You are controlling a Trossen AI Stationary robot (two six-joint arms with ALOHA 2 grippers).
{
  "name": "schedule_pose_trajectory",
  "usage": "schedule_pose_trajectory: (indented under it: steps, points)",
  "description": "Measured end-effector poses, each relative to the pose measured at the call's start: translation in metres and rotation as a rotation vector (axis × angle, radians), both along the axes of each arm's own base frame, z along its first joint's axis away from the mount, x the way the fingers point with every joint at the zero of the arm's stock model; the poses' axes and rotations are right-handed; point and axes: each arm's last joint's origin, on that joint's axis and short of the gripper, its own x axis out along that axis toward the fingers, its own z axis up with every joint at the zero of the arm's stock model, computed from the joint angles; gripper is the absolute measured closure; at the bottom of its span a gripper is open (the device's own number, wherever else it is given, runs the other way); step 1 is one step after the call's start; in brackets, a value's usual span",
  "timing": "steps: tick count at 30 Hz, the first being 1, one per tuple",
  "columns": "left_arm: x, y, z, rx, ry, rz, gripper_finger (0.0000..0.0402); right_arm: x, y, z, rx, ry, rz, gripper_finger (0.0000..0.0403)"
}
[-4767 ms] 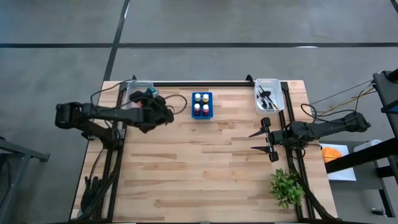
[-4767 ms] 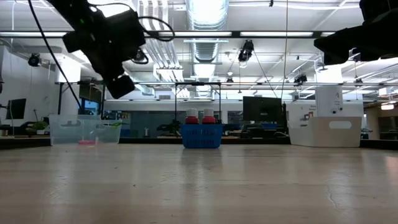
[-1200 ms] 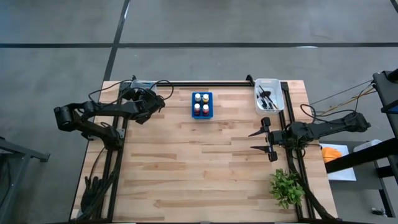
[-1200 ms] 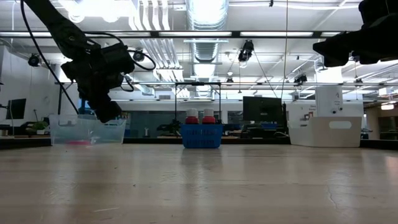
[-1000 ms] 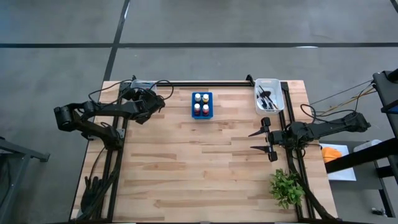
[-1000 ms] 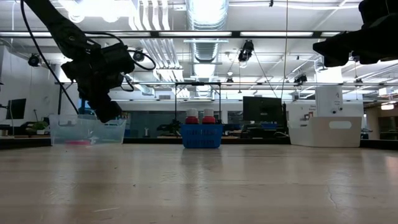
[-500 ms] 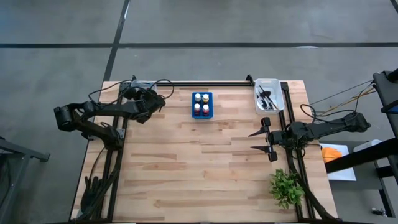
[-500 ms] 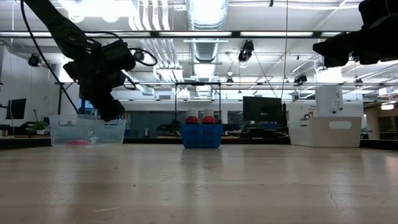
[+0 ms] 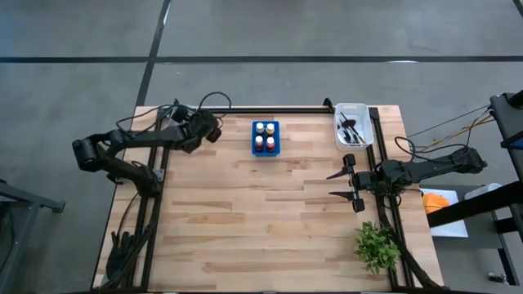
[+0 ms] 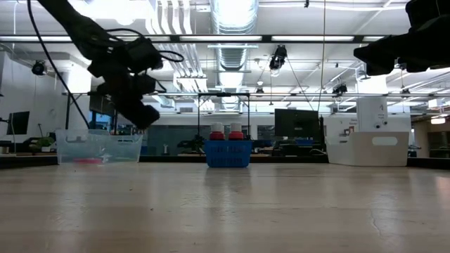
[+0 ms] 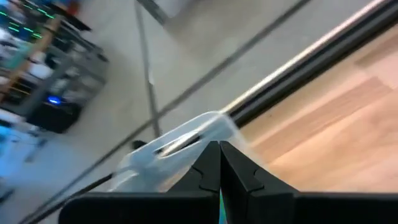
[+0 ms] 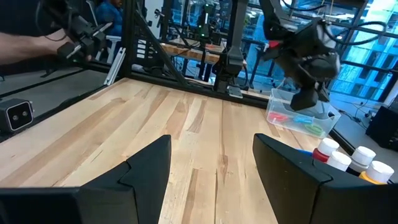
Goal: Pick & Place Paint Supplies
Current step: Adjust the transparent bin
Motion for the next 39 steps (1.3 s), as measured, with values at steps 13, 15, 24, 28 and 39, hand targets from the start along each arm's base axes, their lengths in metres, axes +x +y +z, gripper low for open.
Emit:
schedule_pose_trajectory:
  steps: [13,15,24,28,39]
  points:
    - [0.063,0.058,0.004,-0.211,0.212,0.057,0.04,0.0,0.0,0.0,-0.003,-0.001,-0.001,0.0177]
    - [0.069,0.065,0.008,-0.251,0.234,0.078,0.0401,0.0,0.0,0.0,-0.003,-0.001,0.0,0.0177]
    - [0.068,0.077,0.015,-0.416,0.189,0.113,0.0401,0.0,0.0,0.0,-0.002,0.0,0.0,0.0177]
    - [0.065,0.08,0.012,-0.475,0.16,0.104,0.0401,0.0,0.0,0.0,0.0,0.0,0.0,0.0177]
    - [0.046,0.088,-0.004,-0.529,0.164,0.148,0.0401,0.0,0.0,0.0,0.0,0.001,0.0,0.0177]
